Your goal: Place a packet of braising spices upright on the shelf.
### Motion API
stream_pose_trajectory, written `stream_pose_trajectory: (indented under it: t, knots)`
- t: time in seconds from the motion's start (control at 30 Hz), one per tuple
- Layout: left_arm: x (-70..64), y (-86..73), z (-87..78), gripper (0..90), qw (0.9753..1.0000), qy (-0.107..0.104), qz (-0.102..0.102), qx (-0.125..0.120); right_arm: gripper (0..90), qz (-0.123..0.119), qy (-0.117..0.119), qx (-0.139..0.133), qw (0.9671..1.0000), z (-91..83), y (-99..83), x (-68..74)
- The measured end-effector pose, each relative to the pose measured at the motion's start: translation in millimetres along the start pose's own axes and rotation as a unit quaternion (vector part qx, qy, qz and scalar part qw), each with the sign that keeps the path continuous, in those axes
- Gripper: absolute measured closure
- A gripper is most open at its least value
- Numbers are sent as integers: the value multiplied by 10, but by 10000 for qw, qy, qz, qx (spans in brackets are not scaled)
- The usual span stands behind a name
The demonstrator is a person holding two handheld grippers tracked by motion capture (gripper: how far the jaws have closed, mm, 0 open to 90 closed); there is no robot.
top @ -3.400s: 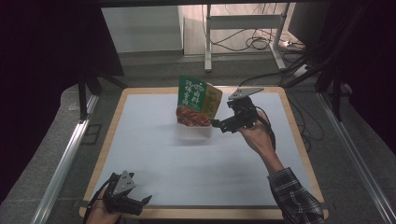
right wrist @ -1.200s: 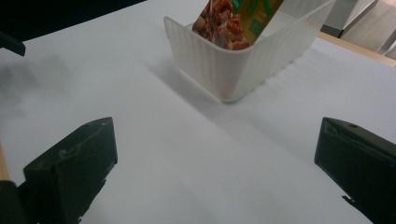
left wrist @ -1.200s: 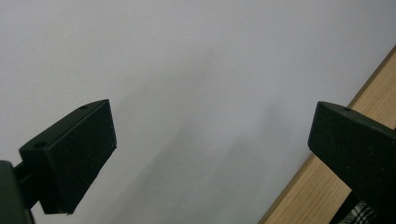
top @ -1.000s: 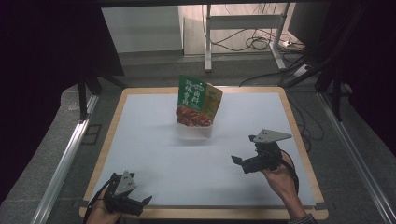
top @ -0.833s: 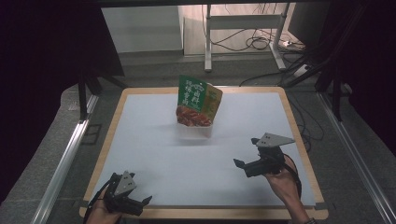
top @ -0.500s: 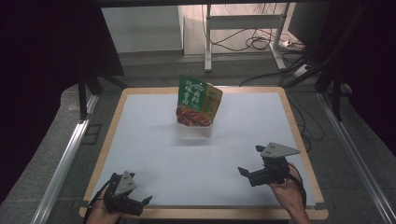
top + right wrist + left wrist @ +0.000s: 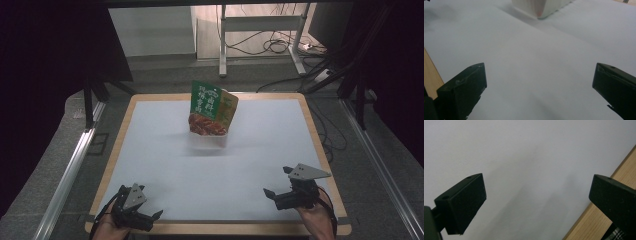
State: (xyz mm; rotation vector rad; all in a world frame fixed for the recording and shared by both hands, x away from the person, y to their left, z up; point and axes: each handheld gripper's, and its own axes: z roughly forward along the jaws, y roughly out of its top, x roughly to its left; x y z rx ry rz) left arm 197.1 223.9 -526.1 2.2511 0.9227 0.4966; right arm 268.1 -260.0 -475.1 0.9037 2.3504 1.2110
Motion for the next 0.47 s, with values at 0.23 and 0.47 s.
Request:
stream_pose_trajectory:
  t: [0.23,0.47]
  knots:
    - [-2,1,1,9,10000,-5,14,13,0,118,-90,267,9995,-6,-147,-31]
    - [-1,8,6,9,10000,-11,18,22,0,91,-223,392,9989,1,-173,-26]
